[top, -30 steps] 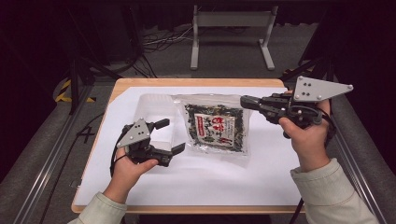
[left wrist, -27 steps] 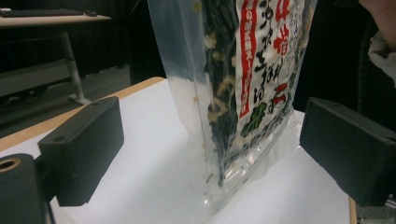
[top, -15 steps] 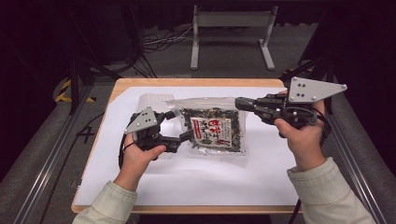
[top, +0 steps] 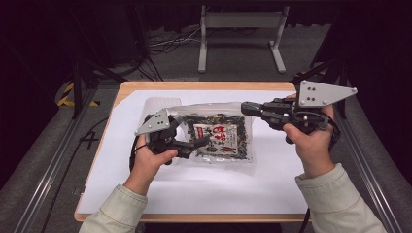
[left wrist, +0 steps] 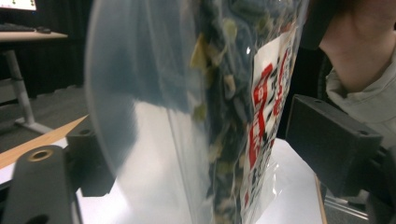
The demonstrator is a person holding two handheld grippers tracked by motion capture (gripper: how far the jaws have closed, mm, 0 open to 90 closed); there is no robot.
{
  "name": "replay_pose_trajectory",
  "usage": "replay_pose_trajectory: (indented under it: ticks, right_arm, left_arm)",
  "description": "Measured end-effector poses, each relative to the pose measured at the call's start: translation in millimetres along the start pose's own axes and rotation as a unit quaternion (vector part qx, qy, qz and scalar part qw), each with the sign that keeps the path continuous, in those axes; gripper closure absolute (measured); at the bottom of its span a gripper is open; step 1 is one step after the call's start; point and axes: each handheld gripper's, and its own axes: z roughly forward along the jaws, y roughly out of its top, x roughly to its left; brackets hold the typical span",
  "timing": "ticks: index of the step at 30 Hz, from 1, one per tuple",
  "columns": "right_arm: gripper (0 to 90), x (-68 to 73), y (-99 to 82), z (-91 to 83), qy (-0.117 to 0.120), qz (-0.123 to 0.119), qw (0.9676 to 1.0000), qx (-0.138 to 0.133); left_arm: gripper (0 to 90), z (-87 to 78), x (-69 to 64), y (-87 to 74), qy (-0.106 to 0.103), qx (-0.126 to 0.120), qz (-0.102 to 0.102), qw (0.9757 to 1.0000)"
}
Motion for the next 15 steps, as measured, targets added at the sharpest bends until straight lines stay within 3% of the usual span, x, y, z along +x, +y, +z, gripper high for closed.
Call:
replay_pose_trajectory:
  ticks: [7, 12, 14, 15]
  right_arm:
    - [90.0, -0.6, -1.6, -0.7, 0.001, 0.007, 0.9999, -0.009]
    - [90.0, -2.1, -3.9, -1.5, 0.000, 0.013, 0.9999, -0.010]
    - [90.0, -3.8, -5.1, -3.7, -0.004, 0.016, 0.9997, -0.015]
    - [90.0, -3.8, -5.1, -3.7, -0.004, 0.016, 0.9997, -0.015]
  left_arm:
    - [28.7, 2.3, 4.0, 0.3, -0.020, -0.025, -0.020, 0.9993]
    - [35.7, 5.5, 4.2, -0.3, -0.033, -0.029, -0.019, 0.9989]
    - [44.9, 4.9, 4.2, -0.3, -0.044, -0.033, -0.022, 0.9982]
    - [44.9, 4.4, 4.4, -0.6, -0.051, -0.039, -0.025, 0.9976]
